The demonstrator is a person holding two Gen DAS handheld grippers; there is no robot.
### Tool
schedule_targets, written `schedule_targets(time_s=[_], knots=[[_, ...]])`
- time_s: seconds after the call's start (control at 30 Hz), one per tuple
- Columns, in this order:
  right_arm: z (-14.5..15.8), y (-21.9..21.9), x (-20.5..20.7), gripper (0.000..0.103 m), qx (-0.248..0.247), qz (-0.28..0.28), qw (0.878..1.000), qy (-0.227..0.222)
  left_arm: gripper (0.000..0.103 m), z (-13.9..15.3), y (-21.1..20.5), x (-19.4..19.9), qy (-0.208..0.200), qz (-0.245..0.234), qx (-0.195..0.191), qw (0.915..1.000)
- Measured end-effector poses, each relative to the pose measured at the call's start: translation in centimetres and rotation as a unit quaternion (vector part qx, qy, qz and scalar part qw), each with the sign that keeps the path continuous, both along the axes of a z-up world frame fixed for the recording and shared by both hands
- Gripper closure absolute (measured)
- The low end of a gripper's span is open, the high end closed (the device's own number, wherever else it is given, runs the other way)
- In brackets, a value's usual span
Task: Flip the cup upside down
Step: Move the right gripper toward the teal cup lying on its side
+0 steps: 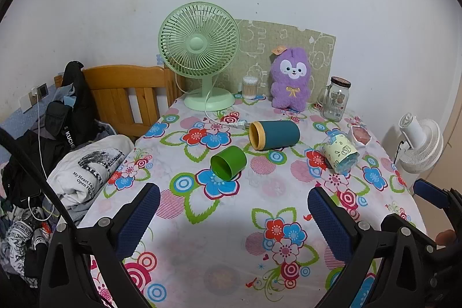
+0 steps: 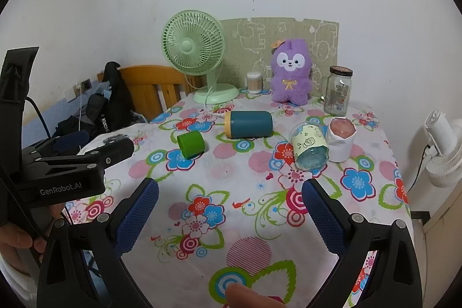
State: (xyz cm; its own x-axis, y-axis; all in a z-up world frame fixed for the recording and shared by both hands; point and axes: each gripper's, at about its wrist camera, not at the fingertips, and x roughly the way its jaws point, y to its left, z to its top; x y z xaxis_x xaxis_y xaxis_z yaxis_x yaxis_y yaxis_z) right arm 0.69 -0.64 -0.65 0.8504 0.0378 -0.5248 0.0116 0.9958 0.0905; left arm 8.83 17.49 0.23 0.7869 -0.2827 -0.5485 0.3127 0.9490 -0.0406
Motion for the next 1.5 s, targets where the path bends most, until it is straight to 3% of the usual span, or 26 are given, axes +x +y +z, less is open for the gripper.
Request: schedule_targets(time_s=[0.73, 0.97, 1.13, 1.3, 1.5], knots=[[0.4, -0.2, 0.2, 0.003, -0.002, 0.015, 1.000, 0.009, 0.000, -0.2, 0.1, 0.3, 0.006, -0.004, 0.002, 1.0000], [1.5, -1.0, 3.3, 0.003, -0.052, 0.058, 0.997, 0.023, 0.000, -1.5, -0.8, 2.8, 0.025, -0.010, 0.026, 0.9993], [1.4, -1.2, 7.3, 0.003, -0.113, 0.119, 0.986, 0.035, 0.000, -2.5, -1.1, 6.2, 0.052, -0.019, 0.050, 0.9972], [0.9, -1.8, 11.4, 0.003, -0.141, 0.189, 0.970, 0.050, 0.000, -3.0, -2.3, 9.5, 0.054, -0.034, 0.087, 0.9942], [0.4, -2.5, 17.7, 0.003, -0.169, 0.260, 0.947, 0.083, 0.000, -3.8, -4.8, 14.2, 0.070, -0.062, 0.149, 0.9843]])
